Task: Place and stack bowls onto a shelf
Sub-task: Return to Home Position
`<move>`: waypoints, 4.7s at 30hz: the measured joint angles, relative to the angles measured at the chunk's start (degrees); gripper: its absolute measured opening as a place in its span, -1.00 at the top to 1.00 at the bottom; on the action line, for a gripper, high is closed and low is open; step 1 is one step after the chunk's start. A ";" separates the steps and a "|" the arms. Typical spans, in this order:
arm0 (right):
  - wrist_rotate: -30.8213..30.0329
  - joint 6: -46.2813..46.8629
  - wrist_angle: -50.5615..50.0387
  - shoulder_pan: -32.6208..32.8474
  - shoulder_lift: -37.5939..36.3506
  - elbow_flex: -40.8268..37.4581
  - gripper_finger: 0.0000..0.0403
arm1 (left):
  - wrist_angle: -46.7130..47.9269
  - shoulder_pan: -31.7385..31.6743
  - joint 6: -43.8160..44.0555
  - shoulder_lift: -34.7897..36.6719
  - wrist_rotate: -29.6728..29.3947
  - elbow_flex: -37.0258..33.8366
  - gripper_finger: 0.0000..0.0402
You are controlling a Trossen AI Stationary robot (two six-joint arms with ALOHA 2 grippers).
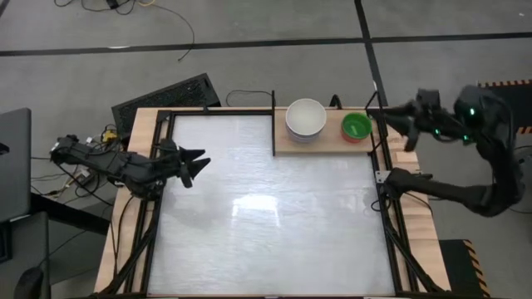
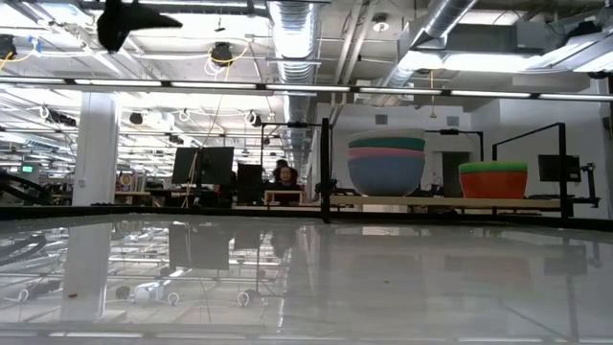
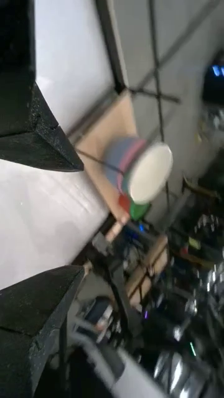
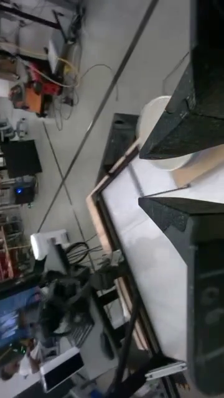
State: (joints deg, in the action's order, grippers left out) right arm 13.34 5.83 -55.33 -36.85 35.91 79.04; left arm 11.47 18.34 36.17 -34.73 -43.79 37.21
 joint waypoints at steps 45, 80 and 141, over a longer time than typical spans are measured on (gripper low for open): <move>9.08 16.61 56.41 10.52 -35.72 -70.46 0.34 | -42.86 -9.76 -13.02 17.72 34.51 -36.63 -0.22; -23.67 7.23 58.10 38.18 -34.35 -78.65 0.34 | -18.16 -9.76 -19.27 34.51 23.62 -36.83 -0.22; -22.59 7.27 57.93 38.19 -34.46 -78.78 0.34 | -16.12 -9.76 -20.48 34.42 23.71 -36.83 -0.22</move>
State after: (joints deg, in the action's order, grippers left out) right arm -9.26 13.10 2.60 1.34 1.45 0.25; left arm -4.64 8.58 15.68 -0.32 -20.08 0.38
